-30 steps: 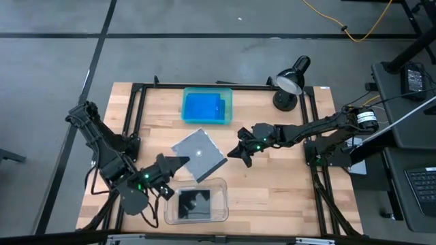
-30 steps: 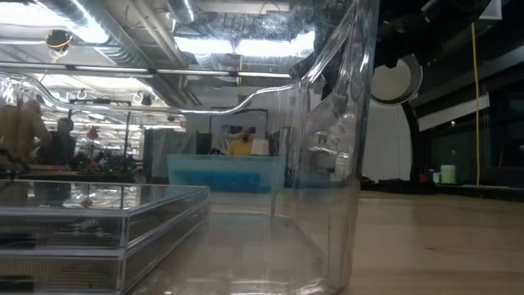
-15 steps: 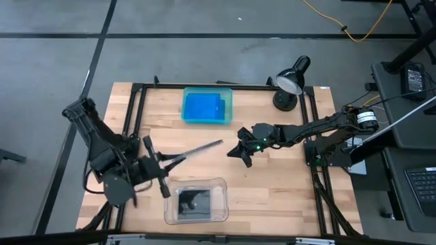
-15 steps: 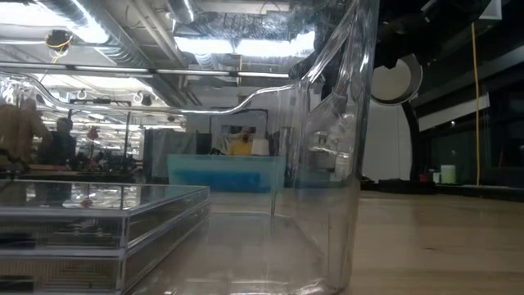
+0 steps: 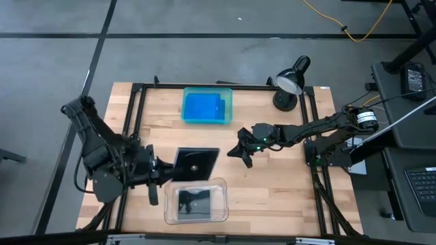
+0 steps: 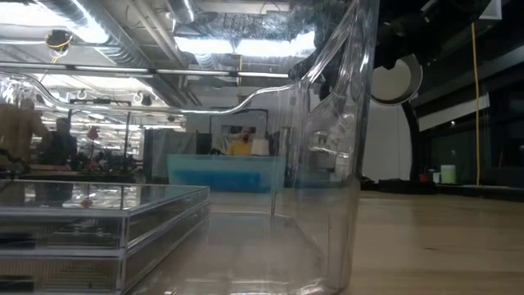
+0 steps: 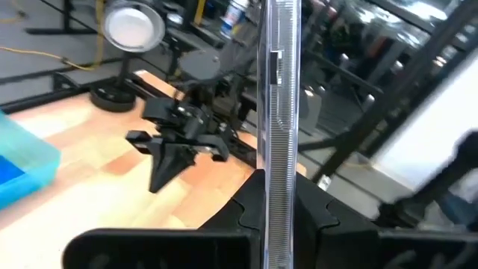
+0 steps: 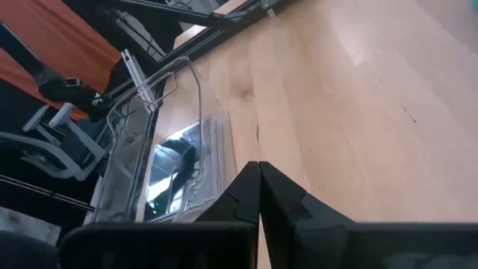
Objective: Pick & place jewel cases by type
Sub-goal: Put the black cd case into the transparent bin
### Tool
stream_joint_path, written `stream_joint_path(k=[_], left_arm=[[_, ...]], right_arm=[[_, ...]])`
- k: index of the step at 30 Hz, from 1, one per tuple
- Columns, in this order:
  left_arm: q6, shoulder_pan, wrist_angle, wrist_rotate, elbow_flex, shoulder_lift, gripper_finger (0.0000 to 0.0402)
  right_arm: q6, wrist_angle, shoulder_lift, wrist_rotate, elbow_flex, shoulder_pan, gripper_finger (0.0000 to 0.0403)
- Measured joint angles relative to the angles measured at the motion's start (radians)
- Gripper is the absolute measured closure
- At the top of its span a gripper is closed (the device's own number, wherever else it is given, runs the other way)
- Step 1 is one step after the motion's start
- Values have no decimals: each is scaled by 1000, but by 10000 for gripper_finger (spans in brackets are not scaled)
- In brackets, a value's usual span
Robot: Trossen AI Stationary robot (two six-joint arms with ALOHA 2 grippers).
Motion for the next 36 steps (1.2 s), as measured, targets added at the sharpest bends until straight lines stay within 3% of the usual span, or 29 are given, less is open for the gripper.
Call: stream_joint_path(k=[5,9,15,19,24,36], left_arm=[[-109,-39,-1,-149,0,55,385],[-308,-58,0,-248,-20,123,385],[-647,-59,8,-269,-28,263,385],[-828,-58,29,-257,-28,352,385],[-973,-74,27,-157,-28,434,385],[-1076,-112,-109,39,-27,462,385]], right_arm=[[-34,0,0,-49,0,0,393],[-60,-1,0,-125,0,5,393],[-125,-6,0,-215,0,34,393],[-161,-10,0,-281,0,44,393],[-191,-13,0,-325,0,45,393],[-186,-15,0,-372,0,46,393]])
